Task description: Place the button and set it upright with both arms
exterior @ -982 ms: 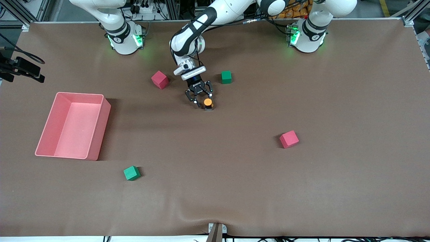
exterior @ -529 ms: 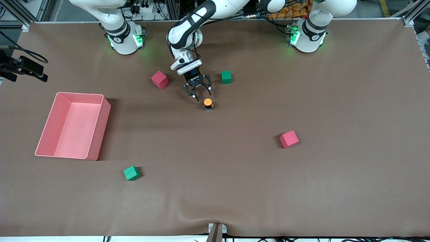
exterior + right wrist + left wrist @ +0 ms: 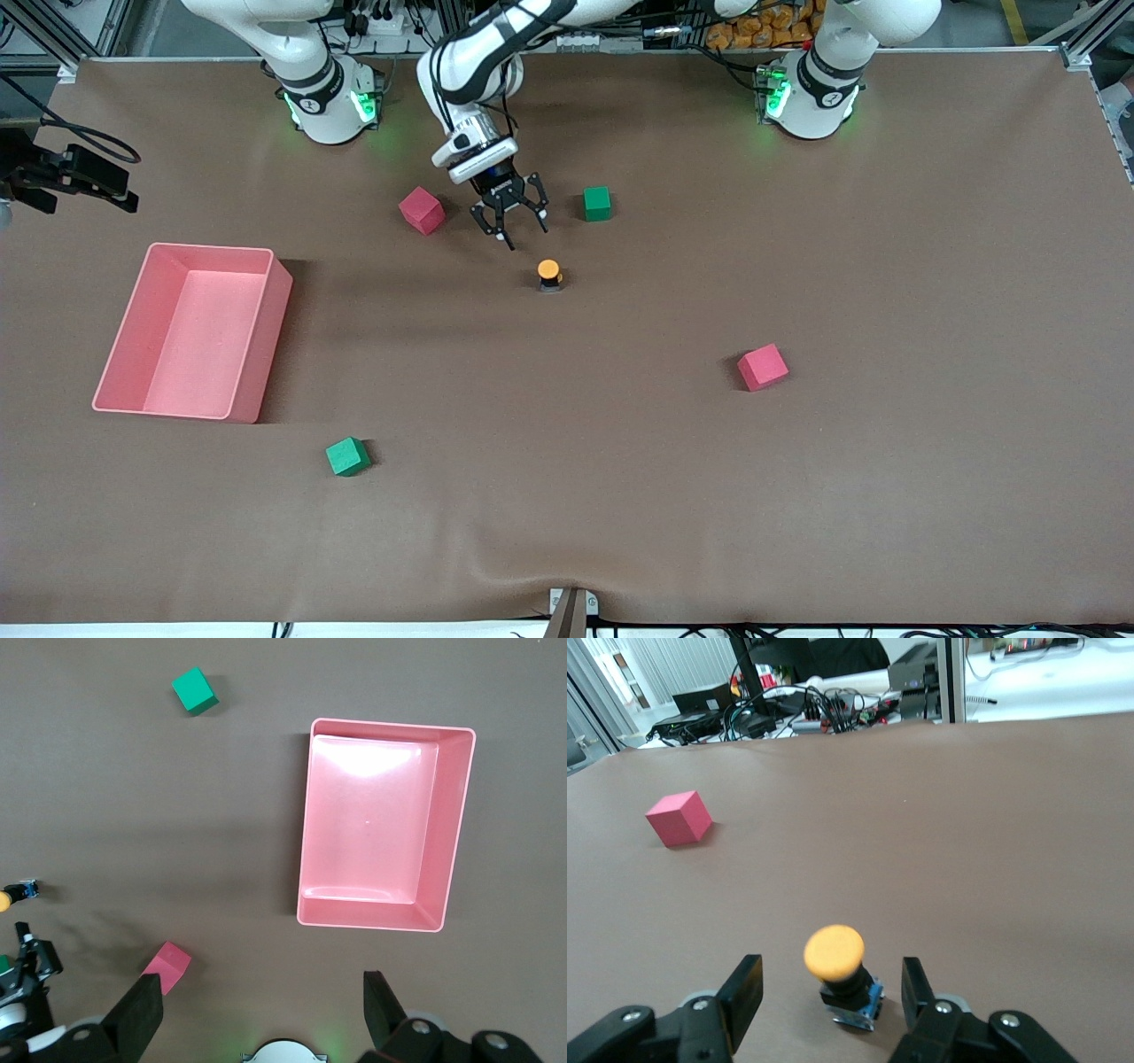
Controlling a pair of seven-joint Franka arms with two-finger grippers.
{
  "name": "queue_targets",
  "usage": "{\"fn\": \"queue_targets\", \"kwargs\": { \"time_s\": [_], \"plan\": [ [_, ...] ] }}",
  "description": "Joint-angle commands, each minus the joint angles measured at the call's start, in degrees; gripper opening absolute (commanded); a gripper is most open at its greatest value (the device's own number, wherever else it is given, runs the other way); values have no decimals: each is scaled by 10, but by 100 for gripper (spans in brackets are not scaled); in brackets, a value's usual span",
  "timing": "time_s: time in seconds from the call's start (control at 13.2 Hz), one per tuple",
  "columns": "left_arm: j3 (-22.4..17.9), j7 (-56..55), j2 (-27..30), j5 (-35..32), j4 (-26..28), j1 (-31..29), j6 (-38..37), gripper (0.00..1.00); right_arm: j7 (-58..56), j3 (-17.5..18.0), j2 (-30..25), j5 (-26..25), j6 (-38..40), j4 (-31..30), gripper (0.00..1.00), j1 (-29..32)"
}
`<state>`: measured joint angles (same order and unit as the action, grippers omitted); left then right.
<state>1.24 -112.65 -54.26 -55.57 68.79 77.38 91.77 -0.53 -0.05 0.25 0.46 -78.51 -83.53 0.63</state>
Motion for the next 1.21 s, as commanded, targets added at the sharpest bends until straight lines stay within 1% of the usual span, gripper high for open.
{"fn": "queue_targets", "kwargs": {
  "time_s": [0.0, 0.23, 0.6, 0.68, 0.76, 0.98, 1.13],
  "plan": [
    [5, 100, 63, 51, 12, -38, -4, 72, 2, -1, -2, -5, 1, 5, 100, -2],
    [5, 203, 102, 89, 9, -76, -4, 72, 2, -1, -4, -5, -21, -9, 100, -1],
    [4, 447, 194, 199, 8, -166, -2, 71, 2, -2, -4, -6, -37, -13, 100, -1],
    [4, 480, 208, 229, 7, -186, -2, 71, 2, -2, -5, -6, -43, -16, 100, 1],
    [4, 499, 221, 255, 7, -204, -2, 72, 2, -2, -7, -6, -50, -19, 100, 1],
    [5, 540, 242, 294, 6, -249, -2, 72, 2, -3, -10, -6, -64, -30, 100, 1],
    [6, 554, 261, 334, 6, -301, 1, 72, 2, -3, -12, -6, -70, -37, 100, 1]
  ]
}}
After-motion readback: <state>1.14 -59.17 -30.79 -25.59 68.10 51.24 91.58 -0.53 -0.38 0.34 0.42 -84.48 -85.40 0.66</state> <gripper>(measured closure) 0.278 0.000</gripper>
